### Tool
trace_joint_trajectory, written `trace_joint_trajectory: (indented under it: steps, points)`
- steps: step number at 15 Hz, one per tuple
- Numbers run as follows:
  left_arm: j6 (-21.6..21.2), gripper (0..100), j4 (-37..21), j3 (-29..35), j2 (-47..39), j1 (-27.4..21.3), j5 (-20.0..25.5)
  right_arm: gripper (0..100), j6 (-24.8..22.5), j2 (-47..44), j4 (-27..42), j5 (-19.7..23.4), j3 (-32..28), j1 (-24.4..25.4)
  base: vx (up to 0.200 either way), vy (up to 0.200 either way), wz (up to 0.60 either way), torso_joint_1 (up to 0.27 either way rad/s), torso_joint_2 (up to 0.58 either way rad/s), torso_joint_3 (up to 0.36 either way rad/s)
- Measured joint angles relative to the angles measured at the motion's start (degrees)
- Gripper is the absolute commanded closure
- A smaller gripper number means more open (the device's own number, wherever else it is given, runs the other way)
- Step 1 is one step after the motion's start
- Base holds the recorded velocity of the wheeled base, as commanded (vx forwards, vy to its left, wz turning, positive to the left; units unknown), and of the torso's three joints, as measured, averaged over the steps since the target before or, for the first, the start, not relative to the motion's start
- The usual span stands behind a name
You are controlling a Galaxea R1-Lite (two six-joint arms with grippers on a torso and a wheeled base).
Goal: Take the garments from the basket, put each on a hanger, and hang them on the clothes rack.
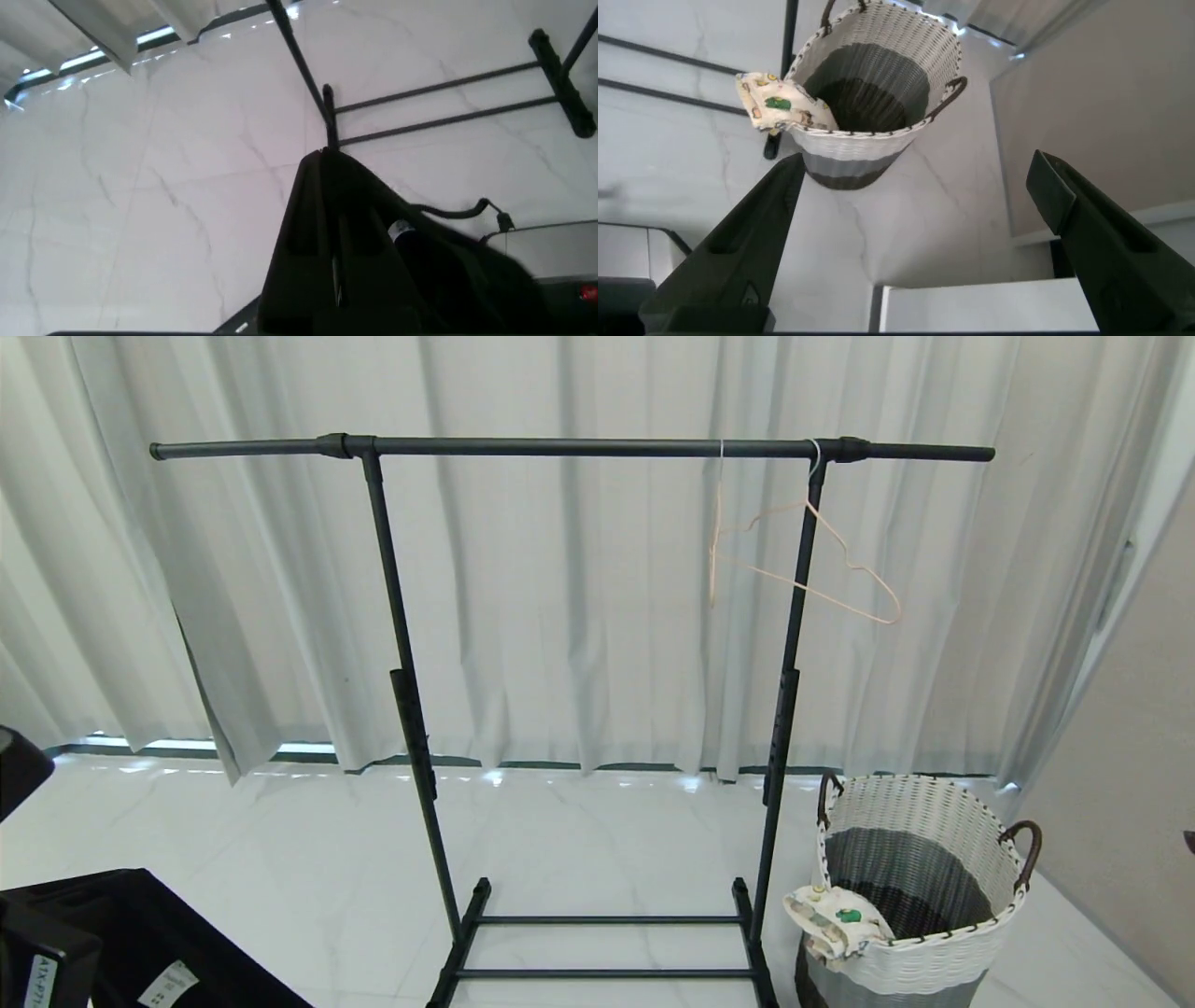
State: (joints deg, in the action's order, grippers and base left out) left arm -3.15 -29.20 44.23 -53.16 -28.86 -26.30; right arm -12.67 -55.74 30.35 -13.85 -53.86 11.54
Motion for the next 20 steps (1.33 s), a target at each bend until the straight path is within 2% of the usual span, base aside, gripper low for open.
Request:
trace_joint_trajectory:
  steps: [15,20]
  points:
    - [0.0,100,0.2,0.0,1.5,1.2,0.0,0,0.3,-1.0,-4.2,3.9,0.0,-1.6,0.0,0.0,0.0,0.193,-0.47,-0.275]
    - [-0.1,100,3.3,-0.4,1.3,1.2,0.0,0,0.3,-1.9,-6.3,4.9,0.1,-2.0,0.0,0.0,0.0,0.244,-0.53,-0.291]
